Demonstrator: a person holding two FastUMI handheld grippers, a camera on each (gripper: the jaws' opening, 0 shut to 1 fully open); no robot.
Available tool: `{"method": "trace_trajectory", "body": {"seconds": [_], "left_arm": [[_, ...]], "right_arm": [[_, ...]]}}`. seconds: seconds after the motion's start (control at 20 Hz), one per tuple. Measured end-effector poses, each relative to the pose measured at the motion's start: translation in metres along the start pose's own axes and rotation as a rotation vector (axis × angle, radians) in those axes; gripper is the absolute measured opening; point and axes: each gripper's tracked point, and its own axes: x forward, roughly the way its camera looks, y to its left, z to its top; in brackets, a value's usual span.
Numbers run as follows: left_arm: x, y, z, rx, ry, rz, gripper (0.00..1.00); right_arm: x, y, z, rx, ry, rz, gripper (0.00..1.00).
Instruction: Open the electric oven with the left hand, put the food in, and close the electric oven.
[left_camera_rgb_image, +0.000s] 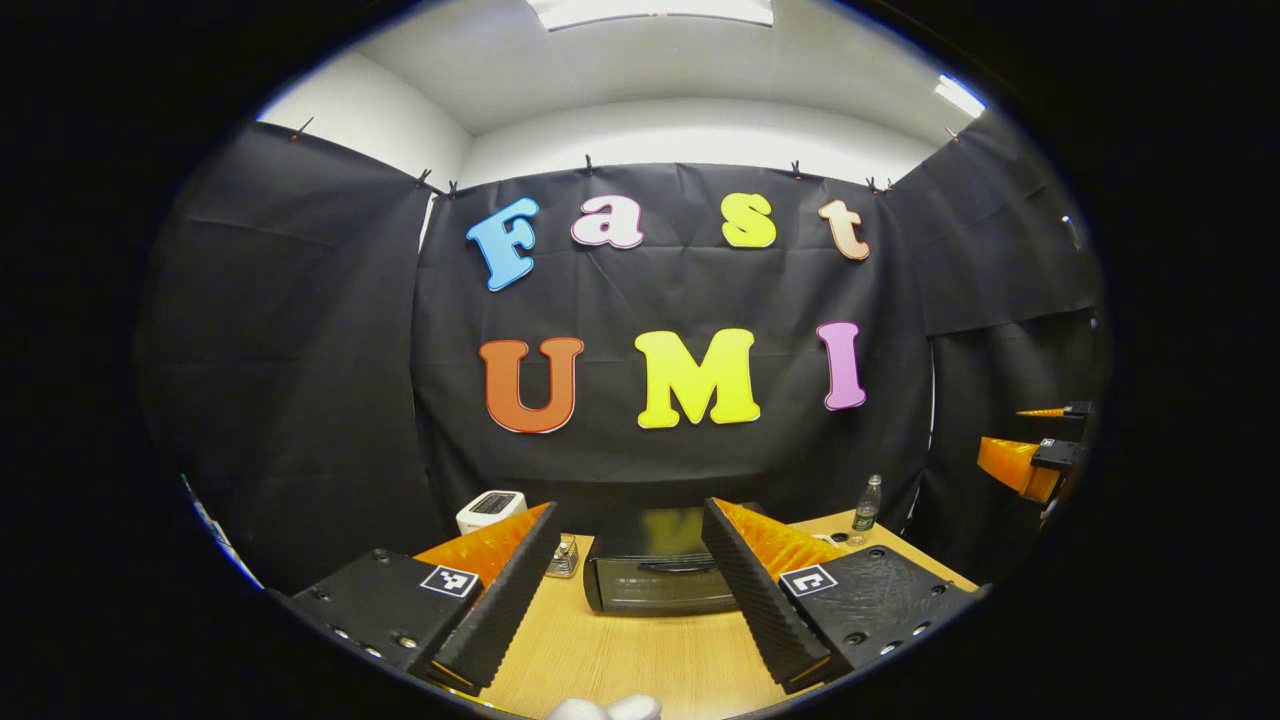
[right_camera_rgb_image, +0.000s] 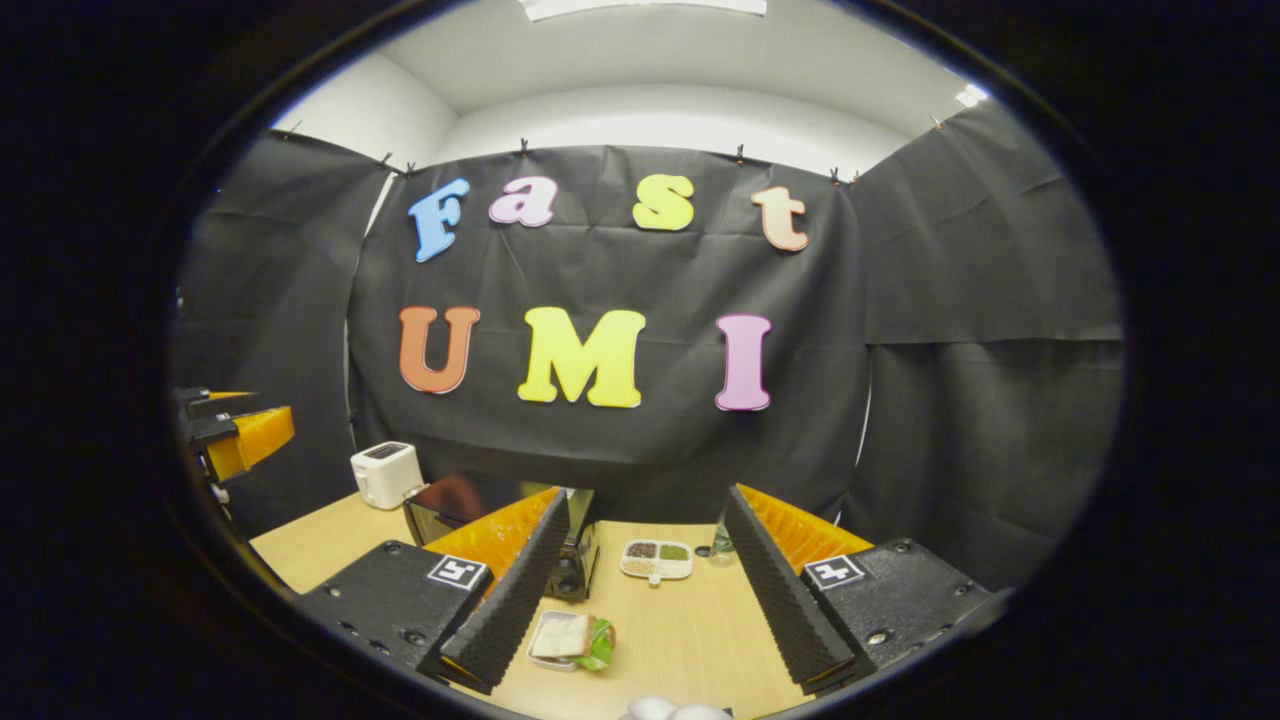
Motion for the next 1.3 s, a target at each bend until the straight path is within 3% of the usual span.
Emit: {"method": "trace_trajectory", "body": {"seconds": [0.35, 0.6, 0.9, 1.3], "left_arm": [[0.004, 0.003, -0.008, 0.0, 0.01, 0.002, 0.94], [0.025, -0.011, -0.039, -0.01, 0.042, -0.015, 0.94], [0.081, -0.044, -0.098, -0.031, 0.085, -0.032, 0.94], [0.172, -0.075, -0.164, -0.032, 0.134, -0.042, 0.95]], "right_arm": [[0.003, -0.004, -0.002, -0.005, 0.0, -0.005, 0.97], [0.009, -0.009, -0.009, 0.005, 0.001, 0.003, 0.97], [0.026, -0.027, -0.024, -0.009, 0.041, 0.046, 0.97], [0.057, -0.062, -0.032, -0.055, 0.079, 0.024, 0.97]]}}
